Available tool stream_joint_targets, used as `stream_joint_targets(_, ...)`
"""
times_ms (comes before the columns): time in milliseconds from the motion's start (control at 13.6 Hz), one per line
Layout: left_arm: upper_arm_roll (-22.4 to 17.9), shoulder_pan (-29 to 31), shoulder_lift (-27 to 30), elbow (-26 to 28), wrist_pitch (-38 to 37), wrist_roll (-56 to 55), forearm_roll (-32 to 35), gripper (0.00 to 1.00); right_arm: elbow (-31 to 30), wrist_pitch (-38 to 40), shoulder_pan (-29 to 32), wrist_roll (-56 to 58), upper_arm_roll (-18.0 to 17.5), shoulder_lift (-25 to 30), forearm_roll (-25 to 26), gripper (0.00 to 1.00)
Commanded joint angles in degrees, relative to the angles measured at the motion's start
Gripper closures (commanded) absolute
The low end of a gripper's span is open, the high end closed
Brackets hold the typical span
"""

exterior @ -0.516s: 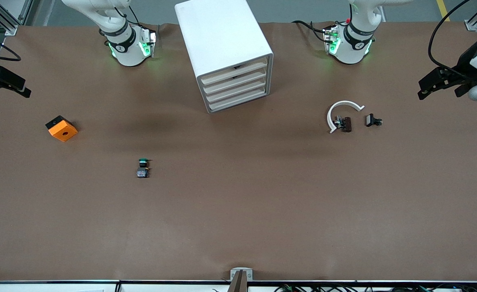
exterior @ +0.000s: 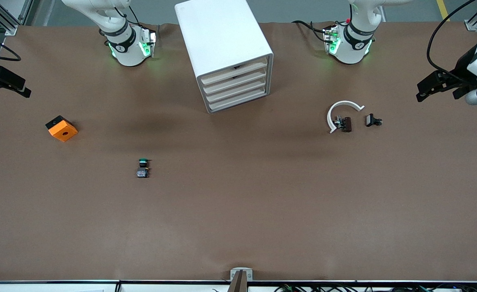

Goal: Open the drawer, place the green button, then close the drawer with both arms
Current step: 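Move the left gripper toward the white drawer cabinet's handle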

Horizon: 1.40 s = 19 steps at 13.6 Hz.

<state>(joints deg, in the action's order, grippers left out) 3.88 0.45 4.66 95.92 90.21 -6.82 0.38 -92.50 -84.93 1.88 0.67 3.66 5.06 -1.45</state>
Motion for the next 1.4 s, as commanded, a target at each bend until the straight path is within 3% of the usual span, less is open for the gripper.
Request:
stream_joint_targets(0, 0.07, -0.01, -5.35, -4.07, -0.92, 0.14, 2.08, 0.0, -1.19, -0.15, -0.3, 0.12, 0.21, 1.36, 0.49, 0.0)
stream_joint_targets(369, 1.65, -1.76, -11.85, -3.82, 2.06, -1.61, 1.13, 0.0, -1.19, -0.06, -0.3, 0.12, 0.21, 1.36, 0.49, 0.0)
stream_joint_targets(959, 3.68, -12.65, -22.93, -4.08, 8.74, -35.59, 1.03, 0.0, -1.19, 0.03, -0.21, 0.12, 0.21, 1.35, 0.49, 0.0)
stream_joint_targets(1327, 3.68, -18.11, -28.73, -4.25, 11.56, -50.19, -1.78, 0.0, -1.19, 0.11, -0.21, 0.12, 0.21, 1.35, 0.49, 0.0)
